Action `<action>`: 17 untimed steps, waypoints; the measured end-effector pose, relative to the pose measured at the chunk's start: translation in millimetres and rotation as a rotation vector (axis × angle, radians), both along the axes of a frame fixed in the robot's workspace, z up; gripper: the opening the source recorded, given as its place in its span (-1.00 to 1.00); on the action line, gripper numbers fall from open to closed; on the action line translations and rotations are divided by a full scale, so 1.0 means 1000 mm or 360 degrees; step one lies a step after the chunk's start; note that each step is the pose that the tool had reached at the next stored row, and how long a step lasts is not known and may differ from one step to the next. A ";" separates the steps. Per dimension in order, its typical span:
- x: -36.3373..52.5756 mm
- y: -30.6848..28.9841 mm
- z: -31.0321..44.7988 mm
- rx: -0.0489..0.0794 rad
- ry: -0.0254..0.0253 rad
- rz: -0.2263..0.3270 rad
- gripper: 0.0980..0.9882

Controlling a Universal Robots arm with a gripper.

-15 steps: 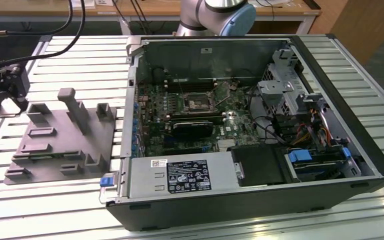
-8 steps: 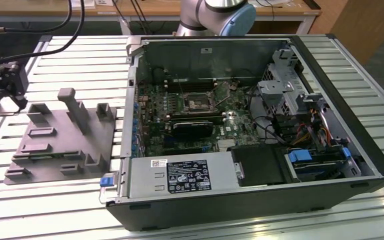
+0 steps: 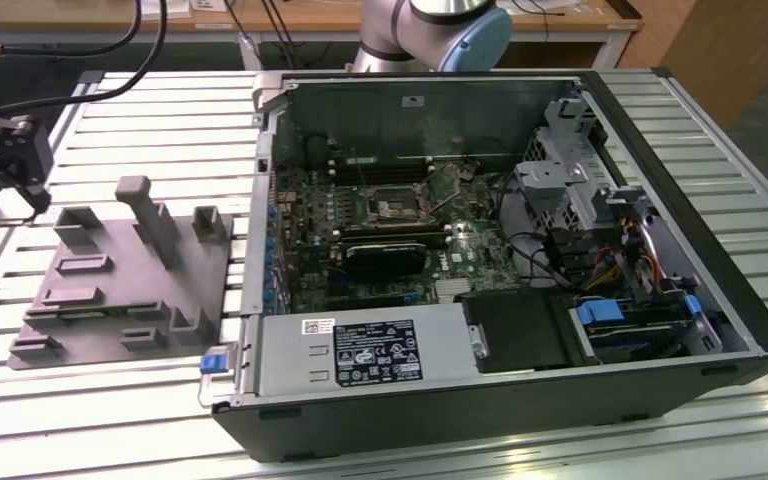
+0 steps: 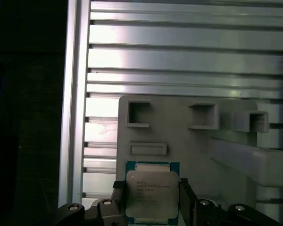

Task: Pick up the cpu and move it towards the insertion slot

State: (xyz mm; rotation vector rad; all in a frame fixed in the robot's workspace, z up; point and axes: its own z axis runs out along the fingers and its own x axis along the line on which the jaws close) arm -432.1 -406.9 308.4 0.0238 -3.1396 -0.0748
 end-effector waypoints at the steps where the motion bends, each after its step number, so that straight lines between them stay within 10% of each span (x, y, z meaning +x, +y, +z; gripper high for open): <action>1: 0.0000 0.0001 0.0008 0.0000 0.00000 0.0000 0.00; 17: 0.0000 0.0006 0.0141 0.0000 0.00000 -0.0003 0.00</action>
